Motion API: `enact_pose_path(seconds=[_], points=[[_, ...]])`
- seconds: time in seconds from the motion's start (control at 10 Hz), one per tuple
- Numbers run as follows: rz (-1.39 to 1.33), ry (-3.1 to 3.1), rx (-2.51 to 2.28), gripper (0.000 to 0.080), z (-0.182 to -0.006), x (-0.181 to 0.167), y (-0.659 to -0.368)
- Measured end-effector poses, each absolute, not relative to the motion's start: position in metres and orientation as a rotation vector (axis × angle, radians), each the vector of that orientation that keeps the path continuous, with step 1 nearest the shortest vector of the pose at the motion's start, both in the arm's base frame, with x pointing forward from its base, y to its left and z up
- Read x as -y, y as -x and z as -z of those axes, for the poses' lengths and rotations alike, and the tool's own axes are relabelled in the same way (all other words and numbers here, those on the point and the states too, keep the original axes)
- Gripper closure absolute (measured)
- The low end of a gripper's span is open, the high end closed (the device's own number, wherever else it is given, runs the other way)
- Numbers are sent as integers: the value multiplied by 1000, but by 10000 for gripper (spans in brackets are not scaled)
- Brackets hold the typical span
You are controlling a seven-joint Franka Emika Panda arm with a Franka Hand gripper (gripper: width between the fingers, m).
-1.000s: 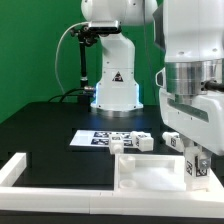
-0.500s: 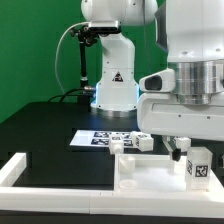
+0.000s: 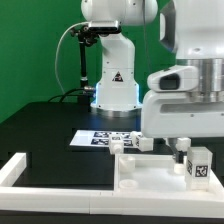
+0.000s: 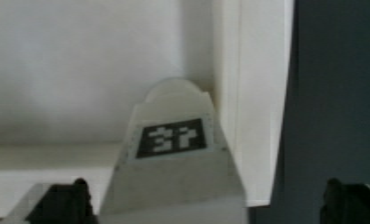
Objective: Assemble one leg
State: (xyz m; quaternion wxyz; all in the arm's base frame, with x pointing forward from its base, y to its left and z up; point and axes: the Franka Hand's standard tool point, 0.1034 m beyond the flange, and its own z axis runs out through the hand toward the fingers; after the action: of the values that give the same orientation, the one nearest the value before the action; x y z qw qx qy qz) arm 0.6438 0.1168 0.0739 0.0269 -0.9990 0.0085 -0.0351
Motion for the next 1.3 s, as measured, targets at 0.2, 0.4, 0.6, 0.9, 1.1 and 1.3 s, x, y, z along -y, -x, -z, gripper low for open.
enact_pose_path(seconds=[0.2,0.4,0.6,0.9,1.1,1.3], points=[[107,3084,-76,376,-74,-116,-644],[98,3056,-393,510,-73,-112,-644],[89,2986,-740,510,-73,-110,-645],[13,2598,-1605,510,-71,-111,-642],[-29,2365,-1886,510,-70,-108,-642],[-31,2345,-1914,489,-70,-109,-642]])
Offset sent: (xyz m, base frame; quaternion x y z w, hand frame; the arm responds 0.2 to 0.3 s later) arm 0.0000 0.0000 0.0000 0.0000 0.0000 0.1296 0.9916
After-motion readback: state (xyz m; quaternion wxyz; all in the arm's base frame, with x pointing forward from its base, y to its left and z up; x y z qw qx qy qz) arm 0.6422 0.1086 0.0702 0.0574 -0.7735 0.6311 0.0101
